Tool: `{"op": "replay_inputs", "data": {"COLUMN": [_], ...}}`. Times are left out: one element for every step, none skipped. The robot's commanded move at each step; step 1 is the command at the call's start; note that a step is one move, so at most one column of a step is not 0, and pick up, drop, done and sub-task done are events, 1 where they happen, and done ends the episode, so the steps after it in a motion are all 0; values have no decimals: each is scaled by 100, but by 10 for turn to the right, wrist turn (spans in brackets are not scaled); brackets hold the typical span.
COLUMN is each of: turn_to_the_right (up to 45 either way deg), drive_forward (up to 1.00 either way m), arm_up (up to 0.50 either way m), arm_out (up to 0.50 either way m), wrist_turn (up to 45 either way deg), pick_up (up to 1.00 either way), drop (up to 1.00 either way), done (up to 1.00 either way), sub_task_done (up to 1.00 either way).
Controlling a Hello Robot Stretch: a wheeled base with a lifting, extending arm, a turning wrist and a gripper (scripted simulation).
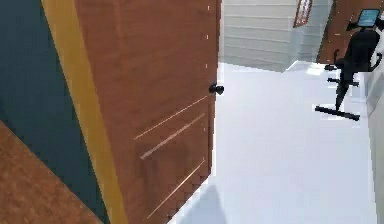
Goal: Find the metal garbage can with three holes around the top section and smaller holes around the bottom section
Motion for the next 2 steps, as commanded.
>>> {"op": "replay_inputs", "data": {"turn_to_the_right": [0, 450], "drive_forward": [65, 0], "arm_up": [0, 0], "arm_out": [0, 0], "wrist_turn": [0, 0], "pick_up": [0, 0], "drop": [0, 0], "done": [0, 0], "sub_task_done": [0, 0]}}
